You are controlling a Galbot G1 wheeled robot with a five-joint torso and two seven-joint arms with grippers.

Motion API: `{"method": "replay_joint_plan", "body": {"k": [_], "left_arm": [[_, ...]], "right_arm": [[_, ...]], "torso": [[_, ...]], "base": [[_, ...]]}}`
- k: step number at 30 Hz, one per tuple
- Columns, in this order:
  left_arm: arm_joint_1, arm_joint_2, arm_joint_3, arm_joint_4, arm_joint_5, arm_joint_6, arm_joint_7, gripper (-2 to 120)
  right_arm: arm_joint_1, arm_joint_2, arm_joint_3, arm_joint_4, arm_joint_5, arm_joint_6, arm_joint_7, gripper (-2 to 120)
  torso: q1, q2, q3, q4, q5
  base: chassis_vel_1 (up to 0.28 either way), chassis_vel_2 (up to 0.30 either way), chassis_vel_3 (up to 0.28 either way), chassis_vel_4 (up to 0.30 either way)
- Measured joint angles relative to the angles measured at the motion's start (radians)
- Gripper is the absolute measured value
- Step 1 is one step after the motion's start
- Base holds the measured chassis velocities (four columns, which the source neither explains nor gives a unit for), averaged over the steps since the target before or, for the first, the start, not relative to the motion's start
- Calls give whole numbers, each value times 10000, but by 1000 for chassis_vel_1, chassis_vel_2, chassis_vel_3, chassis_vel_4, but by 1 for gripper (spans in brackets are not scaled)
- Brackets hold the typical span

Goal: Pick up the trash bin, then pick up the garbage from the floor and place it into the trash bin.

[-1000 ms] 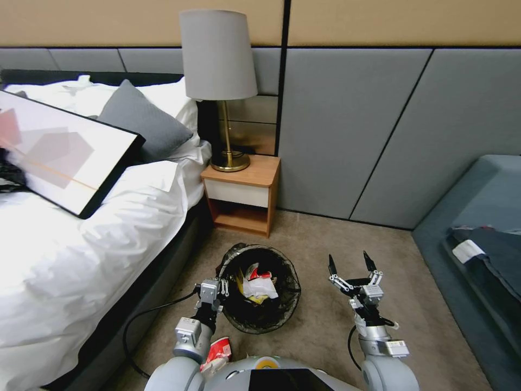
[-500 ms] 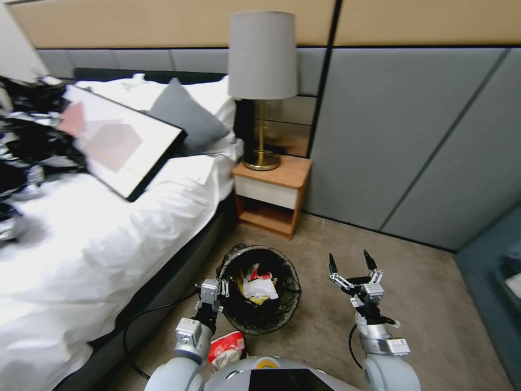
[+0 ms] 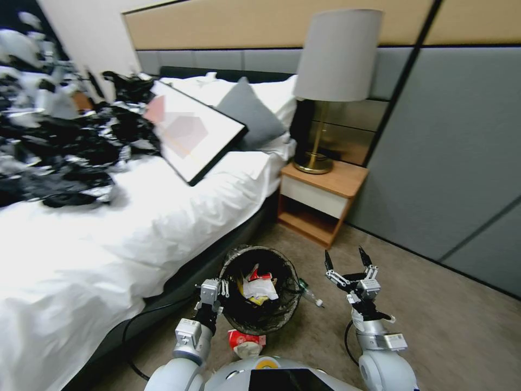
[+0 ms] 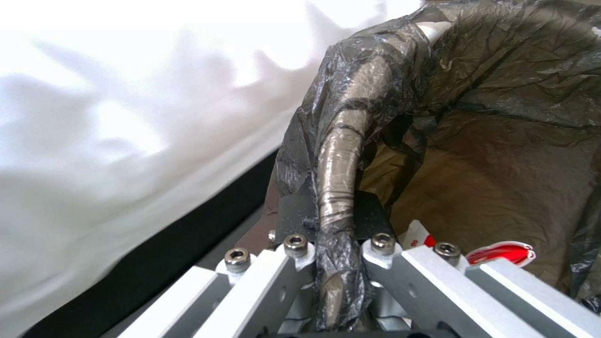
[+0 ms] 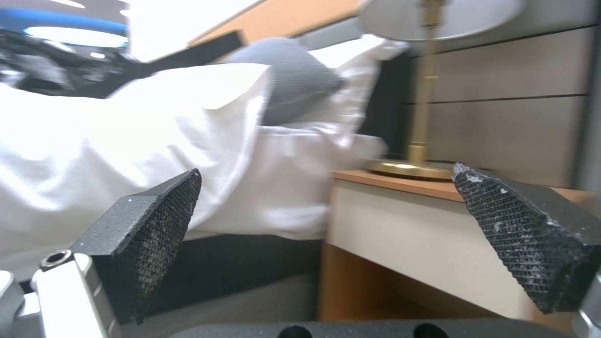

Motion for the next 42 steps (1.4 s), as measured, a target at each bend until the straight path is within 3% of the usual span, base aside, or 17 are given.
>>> {"method": "replay_joint_plan", "body": {"k": [27, 34, 42], "left_arm": [[76, 11, 91, 82, 107, -143, 96, 1], [87, 70, 133, 81, 122, -142, 103, 1], [109, 79, 203, 72, 219, -149, 111, 1]], "right_arm": [[418, -141, 279, -355, -12, -157, 113, 100], [1246, -791, 914, -1373, 281, -1085, -506, 100], [1791, -2069, 337, -2755, 714, -2698, -641, 100]], "torso": [[0, 0, -1, -1, 1], [0, 0, -1, -3, 0], [0, -1, 0, 1, 1]], "base": [[40, 37, 40, 43], [0, 0, 0, 0], [0, 0, 0, 0]]}}
